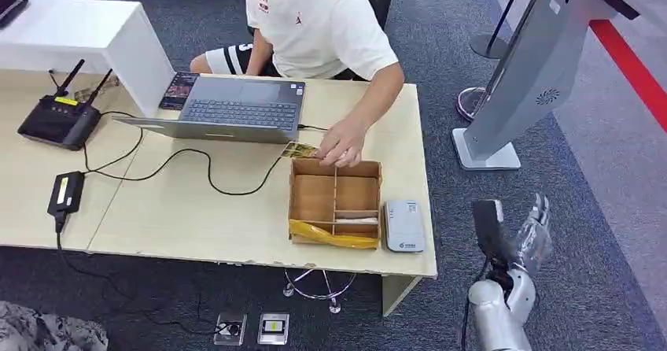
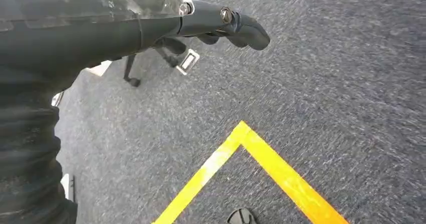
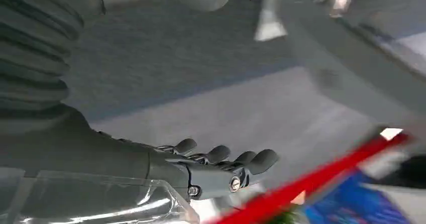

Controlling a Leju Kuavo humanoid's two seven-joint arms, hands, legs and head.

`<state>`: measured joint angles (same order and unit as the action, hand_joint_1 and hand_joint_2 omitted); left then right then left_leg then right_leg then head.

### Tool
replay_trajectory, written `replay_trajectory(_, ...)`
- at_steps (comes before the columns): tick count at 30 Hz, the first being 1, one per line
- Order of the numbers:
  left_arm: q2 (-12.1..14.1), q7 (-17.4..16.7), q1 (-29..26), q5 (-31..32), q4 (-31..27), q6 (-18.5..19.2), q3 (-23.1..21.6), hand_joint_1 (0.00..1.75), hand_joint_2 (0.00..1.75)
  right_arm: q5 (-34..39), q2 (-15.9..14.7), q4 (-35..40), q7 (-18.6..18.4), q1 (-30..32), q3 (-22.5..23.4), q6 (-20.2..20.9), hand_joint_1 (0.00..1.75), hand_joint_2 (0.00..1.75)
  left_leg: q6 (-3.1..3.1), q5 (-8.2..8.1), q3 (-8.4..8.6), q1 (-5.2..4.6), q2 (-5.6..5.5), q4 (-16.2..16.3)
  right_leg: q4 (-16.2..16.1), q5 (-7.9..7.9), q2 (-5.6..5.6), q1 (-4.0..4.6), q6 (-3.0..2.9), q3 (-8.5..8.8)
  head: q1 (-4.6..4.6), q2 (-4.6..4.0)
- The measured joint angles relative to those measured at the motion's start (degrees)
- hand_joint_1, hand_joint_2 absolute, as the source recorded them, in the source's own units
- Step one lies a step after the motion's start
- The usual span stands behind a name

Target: Pass the card to the sensor for recognition and then transmit it.

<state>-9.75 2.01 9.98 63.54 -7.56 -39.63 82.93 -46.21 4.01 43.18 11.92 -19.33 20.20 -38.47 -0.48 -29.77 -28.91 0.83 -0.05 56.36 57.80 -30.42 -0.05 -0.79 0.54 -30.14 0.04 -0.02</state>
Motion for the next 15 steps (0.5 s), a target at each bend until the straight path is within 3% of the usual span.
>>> replay_trajectory(4,0.2,0.0,0.0,0.3,0.0,-0.1,0.6,0.0,1.75,-0.1,-0.7,-11.8,-5.8,2.9,8.3,0.1,0.0,1.75,-0.06,-0.12,-0.02,0.0,0.09,0.0,0.0,-0.01,0.05,-0.01,0.0,-0.04,-0.02,0.0)
replay_trajectory(7,0.0,0.0,0.0,0.8,0.0,-0.1,1.2,0.0,1.75,-4.0,-0.7,-18.9,-17.4,5.6,11.6,2.8,0.0,1.75,0.01,-0.18,0.01,0.05,0.17,0.0,0.0,-0.06,0.08,0.06,-0.05,-0.09,-0.04,0.02)
replay_trajectory(9,-0.4,-0.2,0.0,0.9,-0.2,-0.1,1.3,0.0,1.75,-7.9,-0.6,-23.0,-23.1,8.5,12.3,5.3,0.0,1.75,0.02,-0.19,-0.04,0.07,-0.01,0.0,0.0,-0.16,-0.08,0.08,-0.07,0.01,-0.02,0.0)
replay_trajectory(12,-0.9,-1.0,-0.1,1.6,-0.5,-0.1,1.3,0.0,1.75,-11.4,1.5,-25.8,-28.2,12.1,12.3,6.9,0.0,1.75,-0.04,-0.23,-0.15,0.12,0.07,0.0,0.1,-0.19,-0.01,0.12,-0.11,-0.1,-0.06,0.0)
replay_trajectory(15,-1.2,-1.6,0.1,3.2,-0.6,-0.1,1.3,0.0,1.75,-16.6,3.2,-28.4,-31.8,12.5,12.2,13.5,0.0,1.75,-0.04,-0.23,-0.02,0.13,0.15,0.0,0.1,-0.19,0.06,0.13,-0.11,-0.06,-0.02,0.02)
